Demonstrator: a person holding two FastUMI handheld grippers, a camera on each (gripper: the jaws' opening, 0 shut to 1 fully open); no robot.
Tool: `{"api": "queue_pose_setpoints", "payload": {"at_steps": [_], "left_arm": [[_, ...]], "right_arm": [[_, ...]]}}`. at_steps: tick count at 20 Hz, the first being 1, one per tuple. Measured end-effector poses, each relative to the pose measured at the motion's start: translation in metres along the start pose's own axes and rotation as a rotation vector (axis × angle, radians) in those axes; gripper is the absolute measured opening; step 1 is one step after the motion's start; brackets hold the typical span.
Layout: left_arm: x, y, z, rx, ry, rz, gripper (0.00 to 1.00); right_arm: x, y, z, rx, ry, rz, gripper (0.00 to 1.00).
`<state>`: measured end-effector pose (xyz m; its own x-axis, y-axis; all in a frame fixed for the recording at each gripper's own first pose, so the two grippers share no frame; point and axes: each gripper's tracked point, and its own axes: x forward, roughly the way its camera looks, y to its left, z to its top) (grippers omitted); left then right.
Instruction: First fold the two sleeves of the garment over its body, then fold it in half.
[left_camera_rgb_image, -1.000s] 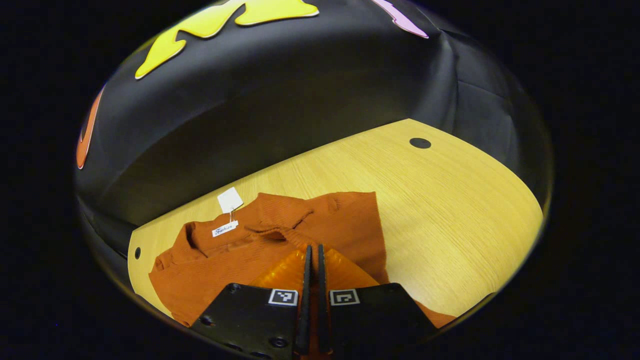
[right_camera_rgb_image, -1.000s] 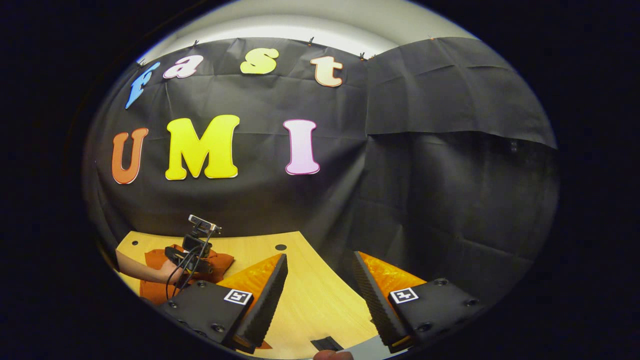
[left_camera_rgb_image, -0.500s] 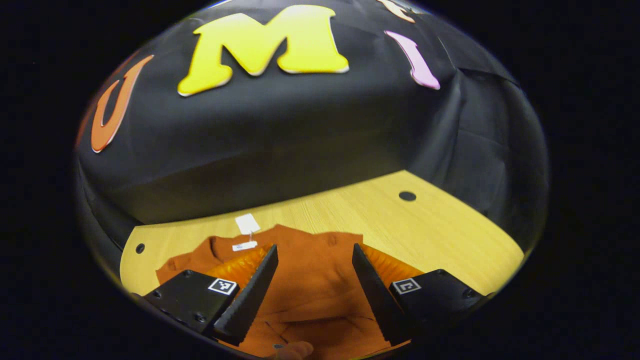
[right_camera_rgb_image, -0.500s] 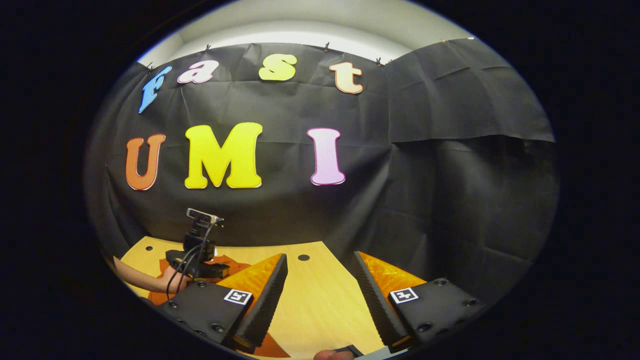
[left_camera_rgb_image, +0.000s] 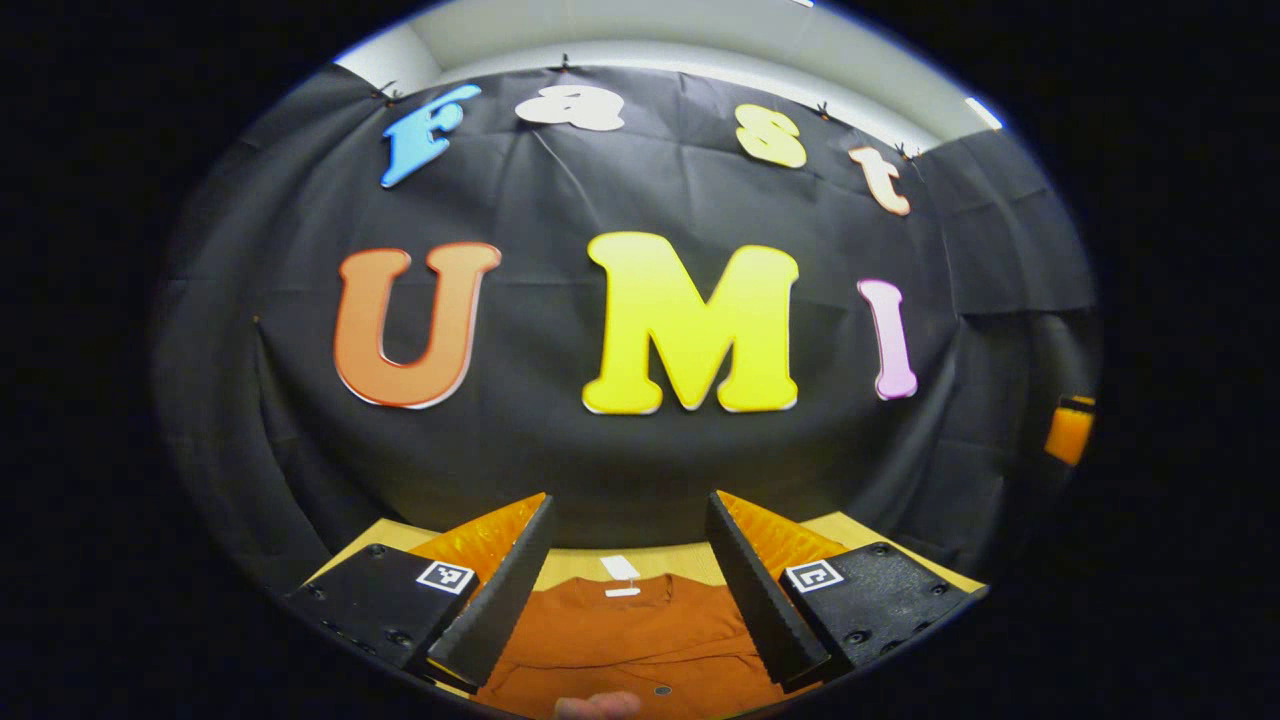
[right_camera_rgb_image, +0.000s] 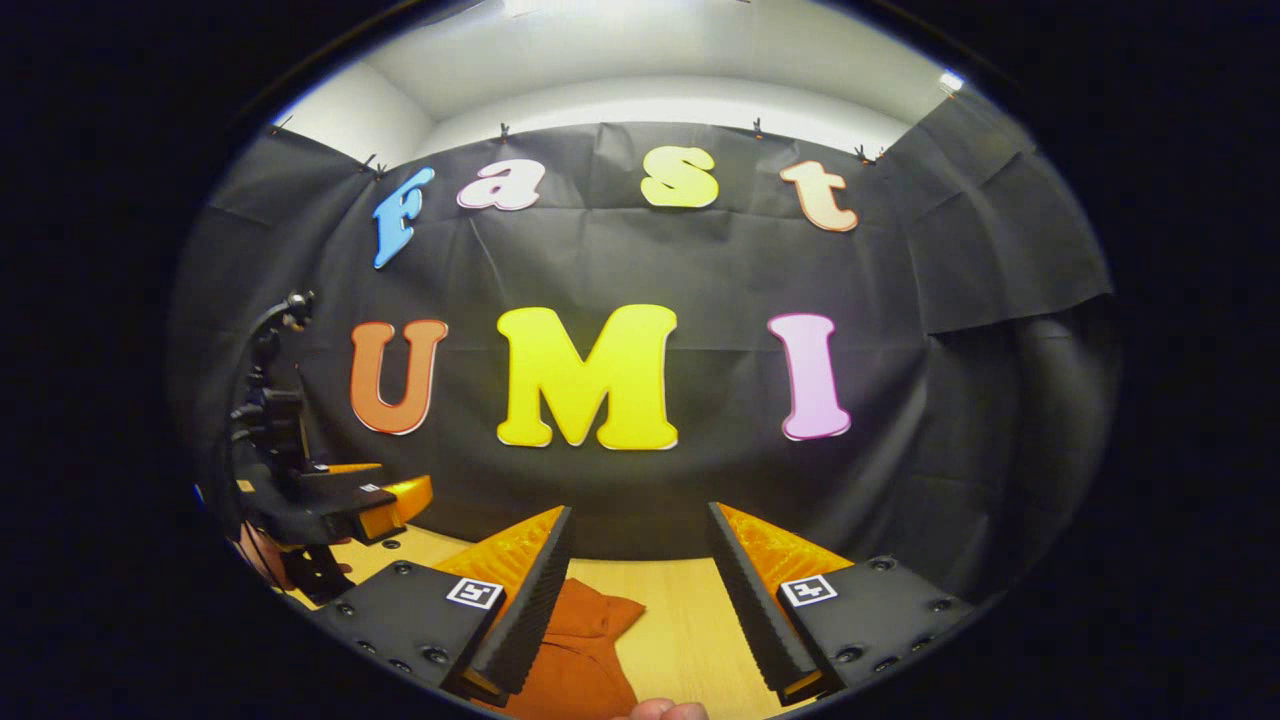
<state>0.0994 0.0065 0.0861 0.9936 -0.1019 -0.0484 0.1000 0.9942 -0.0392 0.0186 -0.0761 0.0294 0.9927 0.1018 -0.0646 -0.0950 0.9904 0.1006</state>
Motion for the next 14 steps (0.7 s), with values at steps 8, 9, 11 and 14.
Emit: {"api": "queue_pose_setpoints", "payload": {"at_steps": [8,9,11,14], "left_arm": [[-0.068,0.074,-0.004,-0.019,0.071,0.041,0.96],[-0.072,0.076,-0.013,-0.021,0.098,0.034,0.97],[-0.085,0.082,-0.027,-0.010,0.135,0.027,0.97],[-0.096,0.076,-0.053,-0.010,0.200,-0.019,0.97]], "right_arm": [[0.015,0.036,-0.027,0.034,0.081,0.115,0.84],[0.016,0.033,-0.032,0.038,0.097,0.113,0.85],[0.013,0.023,-0.046,0.040,0.132,0.101,0.85],[0.006,0.013,-0.068,0.016,0.186,0.106,0.85]]}}
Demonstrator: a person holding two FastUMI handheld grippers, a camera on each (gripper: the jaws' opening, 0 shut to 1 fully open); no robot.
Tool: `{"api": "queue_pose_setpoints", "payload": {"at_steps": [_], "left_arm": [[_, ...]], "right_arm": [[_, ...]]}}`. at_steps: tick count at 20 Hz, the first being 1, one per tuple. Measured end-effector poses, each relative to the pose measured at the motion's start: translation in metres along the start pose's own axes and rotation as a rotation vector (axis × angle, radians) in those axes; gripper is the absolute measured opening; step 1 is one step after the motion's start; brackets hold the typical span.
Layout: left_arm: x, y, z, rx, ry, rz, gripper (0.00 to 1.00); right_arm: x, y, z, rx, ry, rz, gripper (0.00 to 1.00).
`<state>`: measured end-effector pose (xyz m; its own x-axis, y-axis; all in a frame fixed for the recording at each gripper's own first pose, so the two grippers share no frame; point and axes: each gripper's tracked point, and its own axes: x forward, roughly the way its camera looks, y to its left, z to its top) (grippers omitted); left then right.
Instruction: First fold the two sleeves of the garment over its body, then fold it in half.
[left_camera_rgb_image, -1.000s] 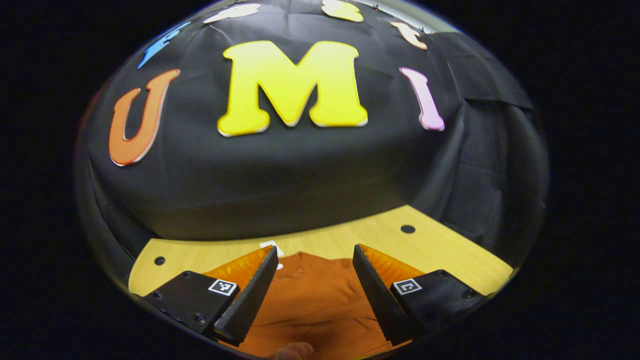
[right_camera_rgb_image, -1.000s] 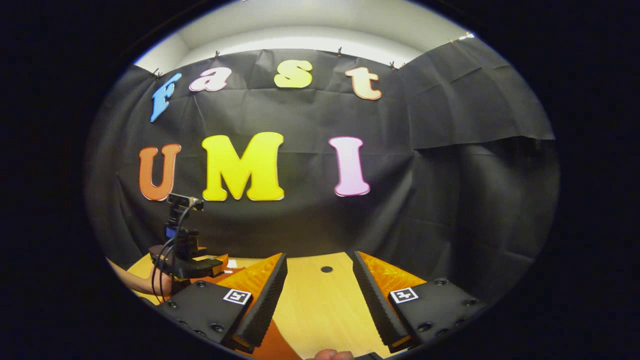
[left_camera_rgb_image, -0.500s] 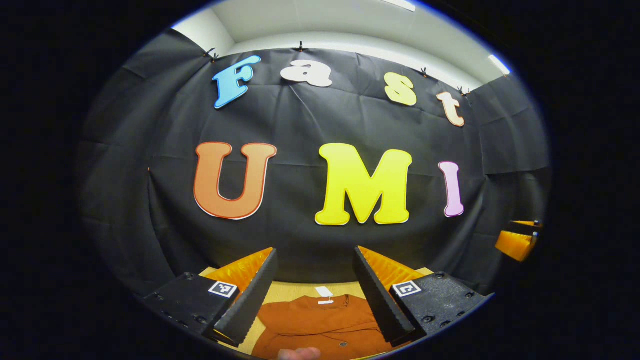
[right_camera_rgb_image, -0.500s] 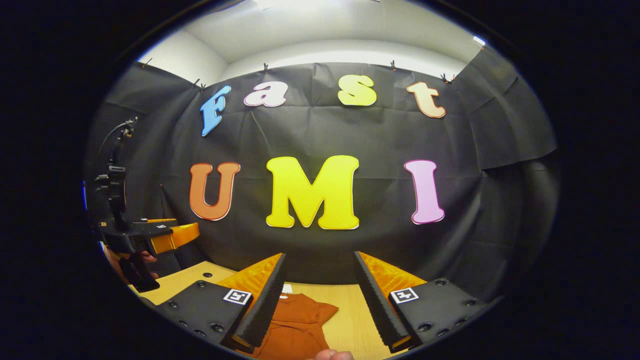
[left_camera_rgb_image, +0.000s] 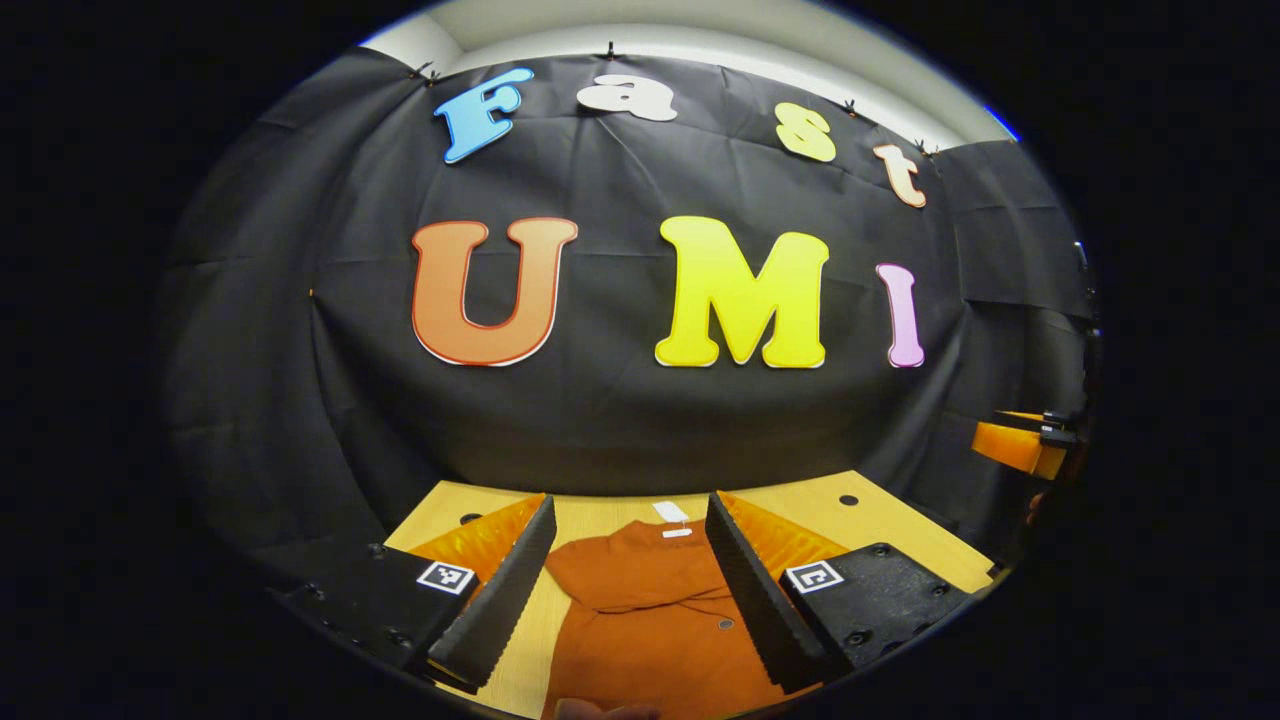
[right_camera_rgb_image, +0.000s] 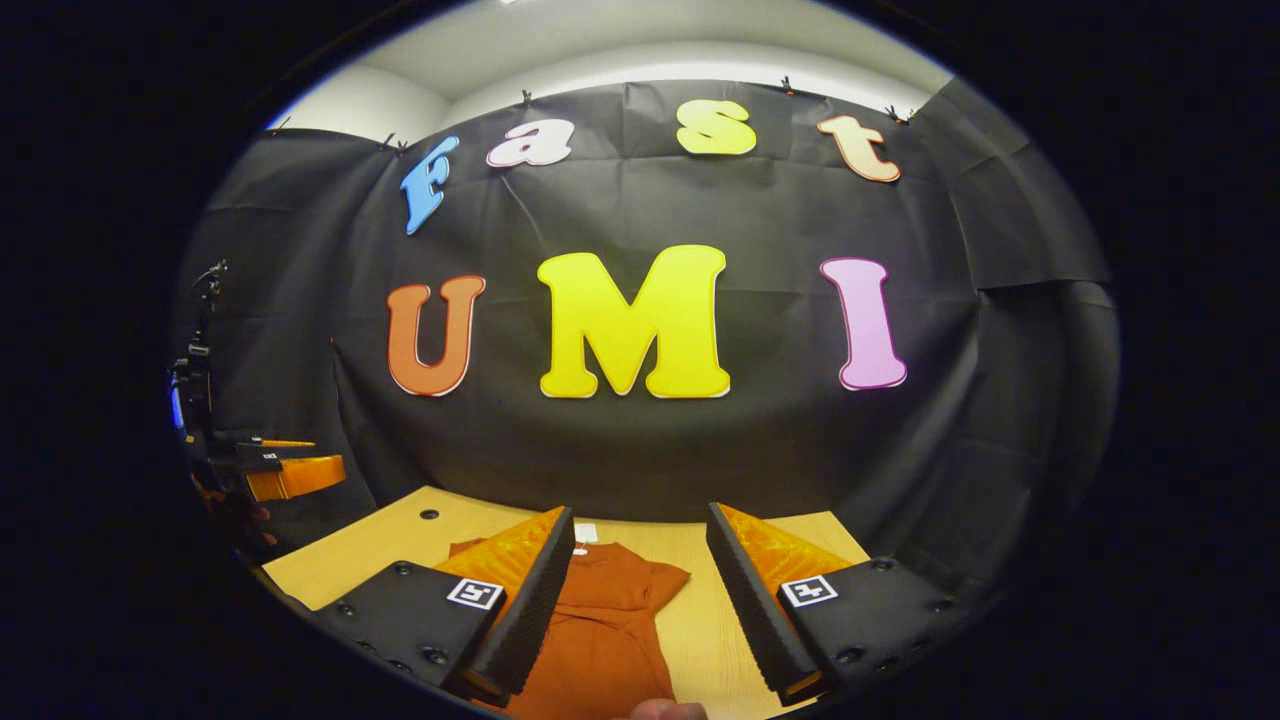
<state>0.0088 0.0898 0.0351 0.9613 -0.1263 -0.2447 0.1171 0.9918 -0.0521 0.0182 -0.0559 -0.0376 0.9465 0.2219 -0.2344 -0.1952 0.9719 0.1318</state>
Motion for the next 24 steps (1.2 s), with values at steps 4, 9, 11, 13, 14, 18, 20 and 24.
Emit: {"api": "queue_pose_setpoints", "payload": {"at_steps": [4,9,11,13,14,18,20,24], "left_arm": [[-0.011,0.005,-0.081,-0.014,0.204,-0.056,0.97],[-0.094,0.051,-0.224,-0.074,0.583,-0.071,0.98],[-0.130,0.064,-0.286,-0.128,0.729,-0.070,0.98],[-0.149,0.069,-0.320,-0.158,0.808,-0.063,0.98],[-0.155,0.071,-0.330,-0.188,0.835,-0.060,0.98],[-0.155,0.068,-0.347,-0.284,0.851,-0.044,0.99],[-0.154,0.067,-0.349,-0.295,0.849,-0.049,0.96],[-0.148,0.050,-0.348,-0.303,0.851,-0.091,0.97]], "right_arm": [[-0.010,-0.016,-0.054,-0.002,0.132,0.006,0.85],[-0.063,-0.055,-0.177,-0.015,0.427,-0.013,0.85],[-0.087,-0.062,-0.229,-0.013,0.540,-0.017,0.85],[-0.100,-0.062,-0.259,-0.036,0.603,-0.009,0.86],[-0.107,-0.063,-0.273,-0.047,0.633,-0.008,0.86],[-0.131,-0.058,-0.341,-0.021,0.777,-0.017,0.85],[-0.134,-0.053,-0.358,-0.008,0.816,-0.013,0.86],[-0.143,-0.040,-0.382,0.020,0.884,-0.013,0.86]]}}
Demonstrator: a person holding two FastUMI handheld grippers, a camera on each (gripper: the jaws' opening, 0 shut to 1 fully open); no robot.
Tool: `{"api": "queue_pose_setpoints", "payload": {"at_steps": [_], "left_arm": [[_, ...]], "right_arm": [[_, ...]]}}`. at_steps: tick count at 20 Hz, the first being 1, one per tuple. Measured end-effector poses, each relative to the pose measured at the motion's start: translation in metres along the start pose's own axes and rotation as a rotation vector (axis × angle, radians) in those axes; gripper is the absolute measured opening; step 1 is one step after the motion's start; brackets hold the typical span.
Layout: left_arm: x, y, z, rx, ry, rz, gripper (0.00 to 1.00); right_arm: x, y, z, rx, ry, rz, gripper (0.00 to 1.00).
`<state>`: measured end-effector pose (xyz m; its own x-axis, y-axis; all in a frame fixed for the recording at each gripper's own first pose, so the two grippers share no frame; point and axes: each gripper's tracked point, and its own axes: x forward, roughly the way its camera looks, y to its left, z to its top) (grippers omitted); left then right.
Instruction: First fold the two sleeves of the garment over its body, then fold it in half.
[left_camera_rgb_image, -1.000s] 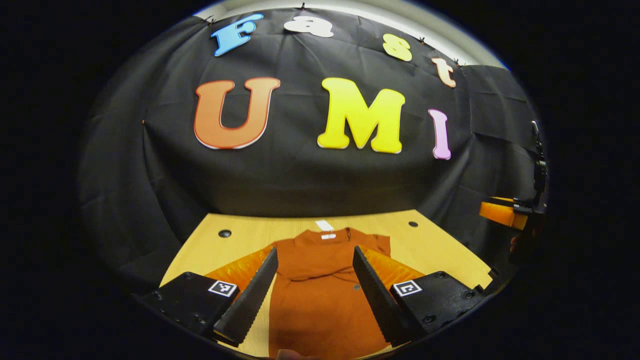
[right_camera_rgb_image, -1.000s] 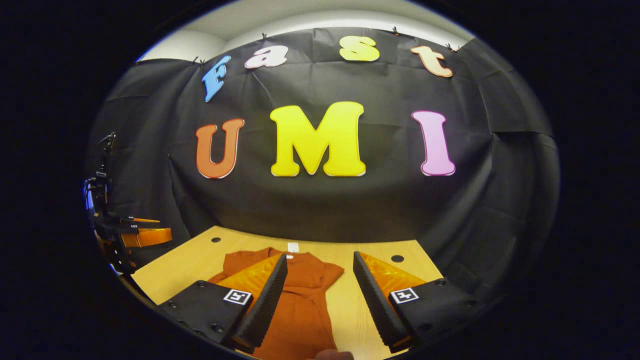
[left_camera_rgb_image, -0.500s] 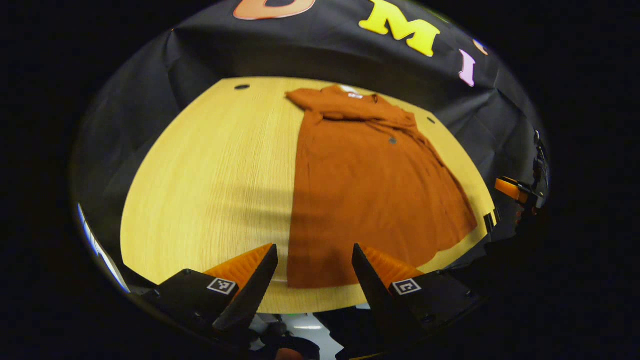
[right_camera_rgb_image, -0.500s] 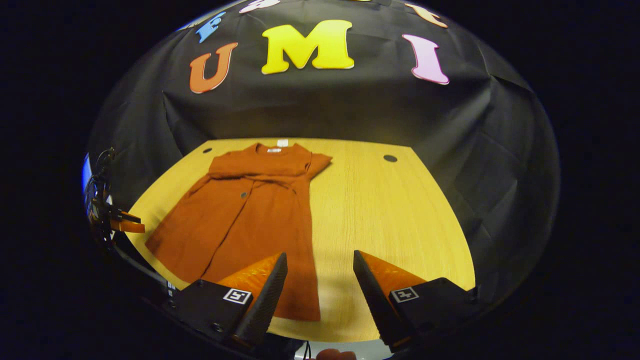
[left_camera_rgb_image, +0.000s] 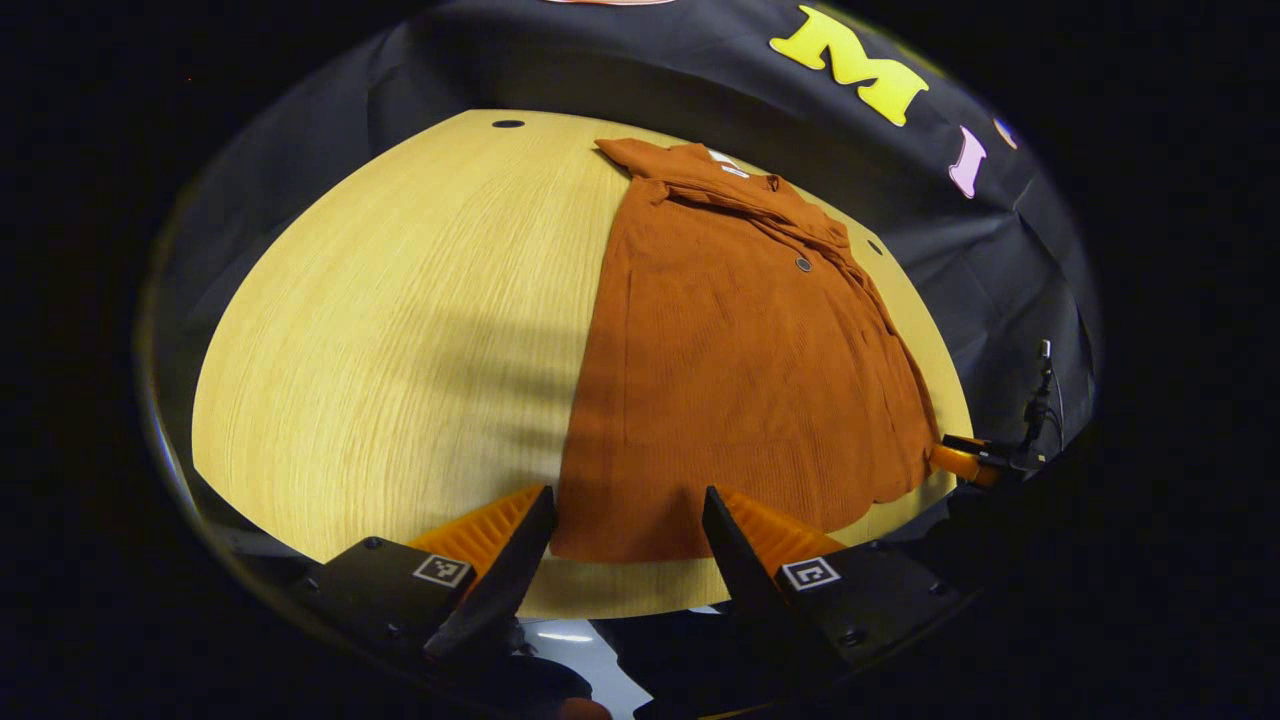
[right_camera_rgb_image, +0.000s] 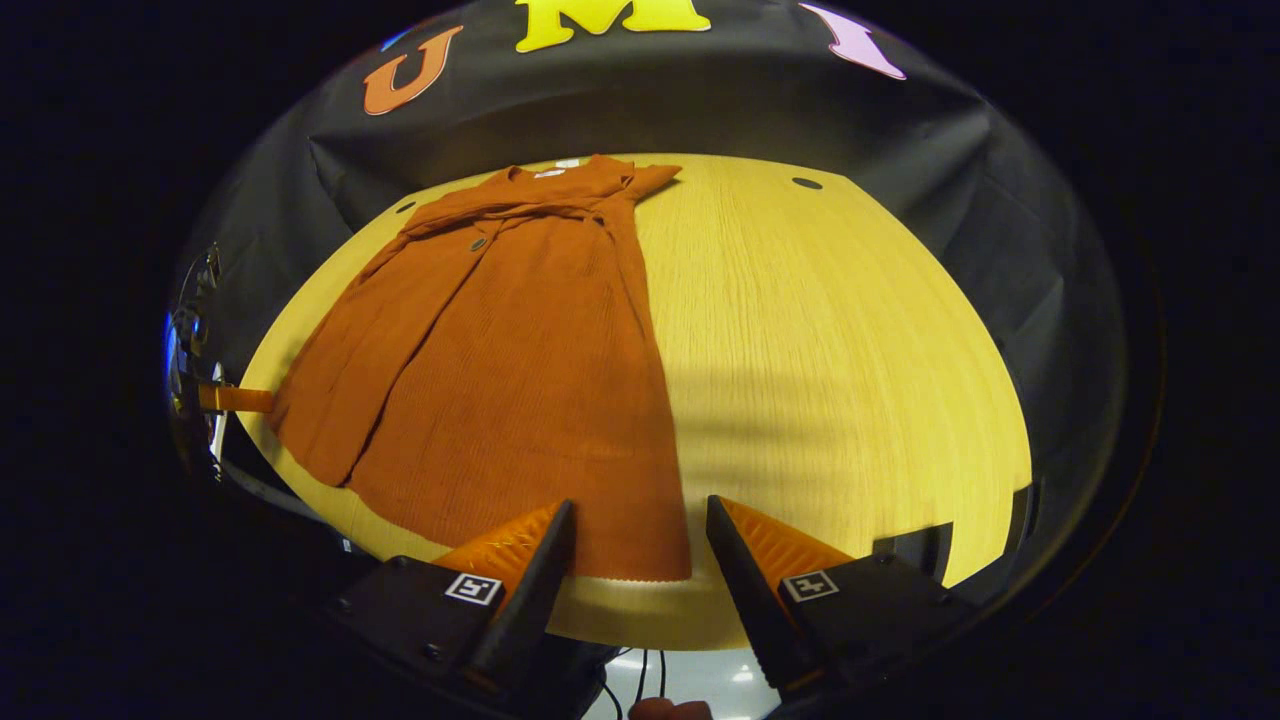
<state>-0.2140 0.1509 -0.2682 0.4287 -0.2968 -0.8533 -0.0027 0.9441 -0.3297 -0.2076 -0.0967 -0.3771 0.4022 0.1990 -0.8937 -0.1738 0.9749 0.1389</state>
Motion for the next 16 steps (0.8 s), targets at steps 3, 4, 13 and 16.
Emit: {"api": "queue_pose_setpoints", "payload": {"at_steps": [3,4,13,16], "left_arm": [[0.009,-0.026,-0.009,-0.014,0.030,-0.082,0.73],[0.011,-0.028,-0.011,-0.031,0.038,-0.095,0.61],[0.006,-0.045,0.034,0.168,-0.034,-0.081,0.04],[-0.001,-0.058,0.079,0.196,-0.101,-0.105,0.04]], "right_arm": [[0.001,0.009,0.001,-0.003,0.012,0.008,0.71],[-0.004,0.008,0.007,0.037,0.016,-0.001,0.42],[-0.007,0.015,0.044,0.015,-0.012,0.051,0.00],[-0.014,0.012,0.085,0.042,-0.071,0.059,0.00]]}}
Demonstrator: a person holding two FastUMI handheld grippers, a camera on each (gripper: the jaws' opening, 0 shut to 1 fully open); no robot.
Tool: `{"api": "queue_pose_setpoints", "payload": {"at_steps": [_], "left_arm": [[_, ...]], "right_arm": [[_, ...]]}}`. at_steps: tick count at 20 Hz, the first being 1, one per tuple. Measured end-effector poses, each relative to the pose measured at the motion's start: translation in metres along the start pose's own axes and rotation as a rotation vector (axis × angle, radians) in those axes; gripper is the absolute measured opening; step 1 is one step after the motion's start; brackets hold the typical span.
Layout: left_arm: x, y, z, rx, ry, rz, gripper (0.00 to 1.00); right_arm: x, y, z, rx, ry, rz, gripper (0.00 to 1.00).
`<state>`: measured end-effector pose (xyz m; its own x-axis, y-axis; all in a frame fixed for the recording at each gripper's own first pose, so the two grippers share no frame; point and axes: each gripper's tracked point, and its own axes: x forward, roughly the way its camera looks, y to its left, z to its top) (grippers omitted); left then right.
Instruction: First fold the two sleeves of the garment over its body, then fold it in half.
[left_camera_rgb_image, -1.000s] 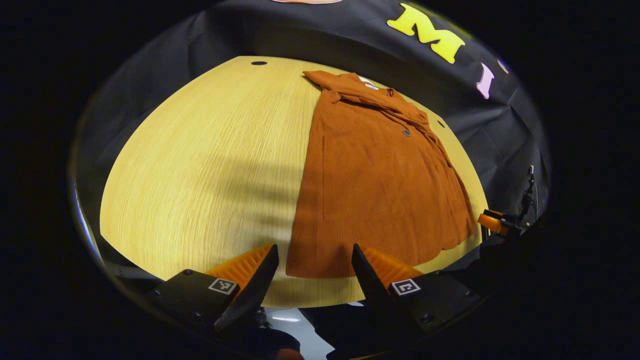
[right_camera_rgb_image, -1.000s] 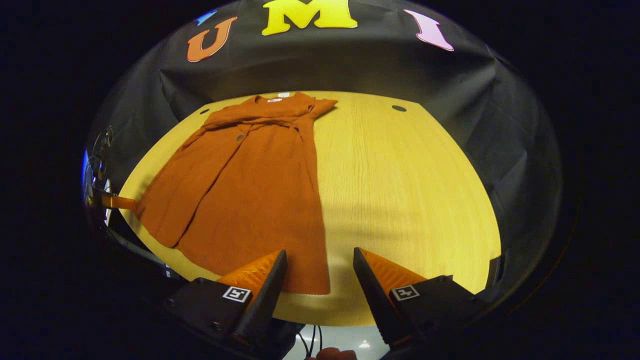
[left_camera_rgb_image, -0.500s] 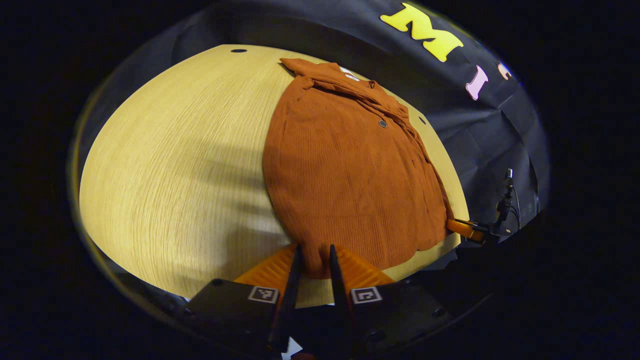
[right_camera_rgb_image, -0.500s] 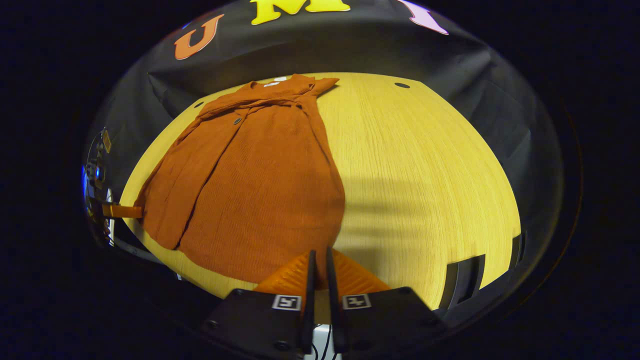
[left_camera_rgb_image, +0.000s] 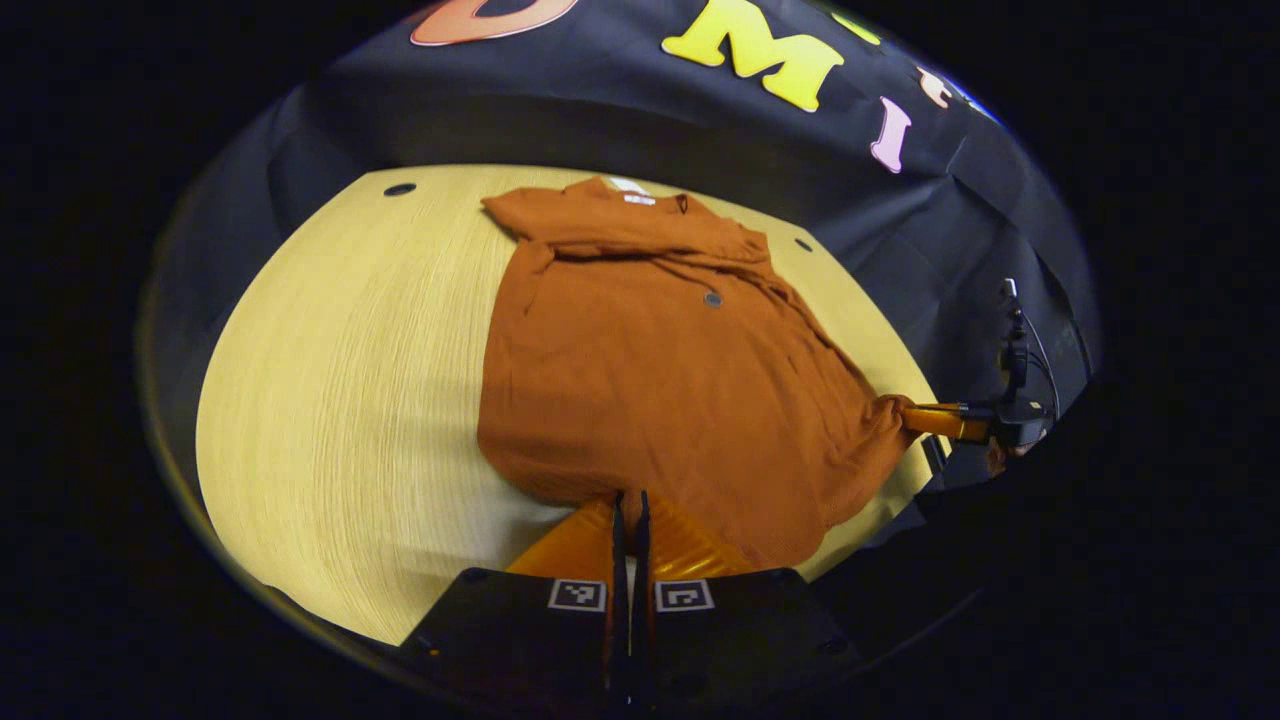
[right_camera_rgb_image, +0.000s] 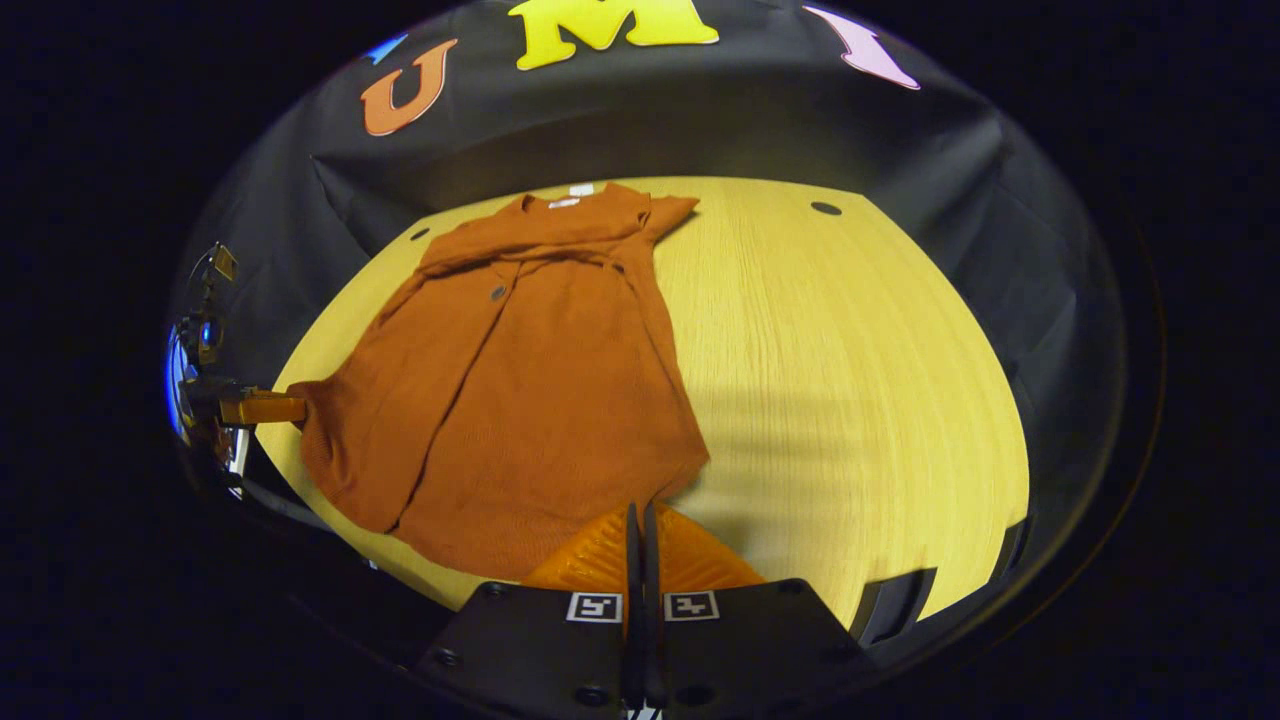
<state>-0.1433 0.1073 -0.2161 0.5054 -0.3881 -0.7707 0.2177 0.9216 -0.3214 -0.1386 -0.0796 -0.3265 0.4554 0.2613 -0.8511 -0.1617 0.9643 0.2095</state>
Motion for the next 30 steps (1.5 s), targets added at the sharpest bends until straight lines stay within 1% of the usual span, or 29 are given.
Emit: {"api": "queue_pose_setpoints", "payload": {"at_steps": [1,2,3,5,7,8,9,10,11,12,14,16,17,19,20,21,24,25,27,30], "left_arm": [[0.000,-0.001,0.008,-0.002,-0.015,-0.009,0.04],[-0.002,0.002,0.033,-0.006,-0.053,-0.015,0.04],[-0.002,0.004,0.046,-0.003,-0.073,-0.014,0.04],[-0.006,0.010,0.078,0.034,-0.121,0.003,0.04],[-0.009,0.013,0.109,0.051,-0.172,0.004,0.04],[-0.009,0.017,0.133,0.089,-0.214,0.020,0.04],[-0.007,0.021,0.157,0.106,-0.246,0.025,0.04],[-0.007,0.022,0.174,0.108,-0.266,0.023,0.04],[-0.006,0.023,0.190,0.110,-0.283,0.026,0.04],[-0.003,0.029,0.219,0.115,-0.313,0.039,0.04],[0.000,0.033,0.258,0.112,-0.353,0.049,0.04],[0.011,0.043,0.293,0.098,-0.371,0.064,0.04],[0.023,0.052,0.320,0.086,-0.386,0.066,0.04],[0.041,0.061,0.350,0.081,-0.397,0.072,0.04],[0.064,0.068,0.373,0.067,-0.396,0.064,0.04],[0.086,0.078,0.386,0.053,-0.390,0.063,0.04],[0.136,0.096,0.403,0.003,-0.369,0.060,0.04],[0.152,0.102,0.402,-0.007,-0.353,0.066,0.04],[0.196,0.118,0.389,-0.013,-0.291,0.107,0.04],[0.224,0.146,0.383,-0.021,-0.276,0.164,0.04]], "right_arm": [[-0.002,0.001,0.016,0.018,-0.024,0.006,0.00],[-0.004,0.001,0.046,0.012,-0.068,0.005,0.00],[-0.006,0.001,0.059,0.007,-0.089,0.007,0.00],[-0.011,0.003,0.097,-0.019,-0.146,0.006,0.00],[-0.012,-0.001,0.129,-0.059,-0.185,-0.017,0.00],[-0.010,0.002,0.157,-0.078,-0.218,-0.016,0.00],[-0.007,0.005,0.183,-0.082,-0.249,-0.014,0.01],[-0.004,0.006,0.207,-0.088,-0.261,-0.019,0.00],[-0.001,0.008,0.219,-0.090,-0.267,-0.016,0.00],[0.000,0.013,0.248,-0.094,-0.292,-0.013,0.01],[0.008,0.017,0.286,-0.120,-0.335,-0.018,0.00],[0.021,0.020,0.330,-0.129,-0.364,-0.020,0.00],[0.038,0.024,0.356,-0.116,-0.367,-0.011,0.00],[0.062,0.023,0.384,-0.140,-0.379,-0.025,0.00],[0.081,0.022,0.399,-0.161,-0.379,-0.034,0.00],[0.110,0.021,0.410,-0.164,-0.368,-0.034,0.00],[0.166,0.016,0.425,-0.130,-0.362,-0.016,0.00],[0.184,0.015,0.425,-0.123,-0.351,-0.009,0.00],[0.238,0.007,0.412,-0.130,-0.299,-0.014,0.00],[0.276,-0.014,0.402,-0.135,-0.265,-0.045,0.00]]}}
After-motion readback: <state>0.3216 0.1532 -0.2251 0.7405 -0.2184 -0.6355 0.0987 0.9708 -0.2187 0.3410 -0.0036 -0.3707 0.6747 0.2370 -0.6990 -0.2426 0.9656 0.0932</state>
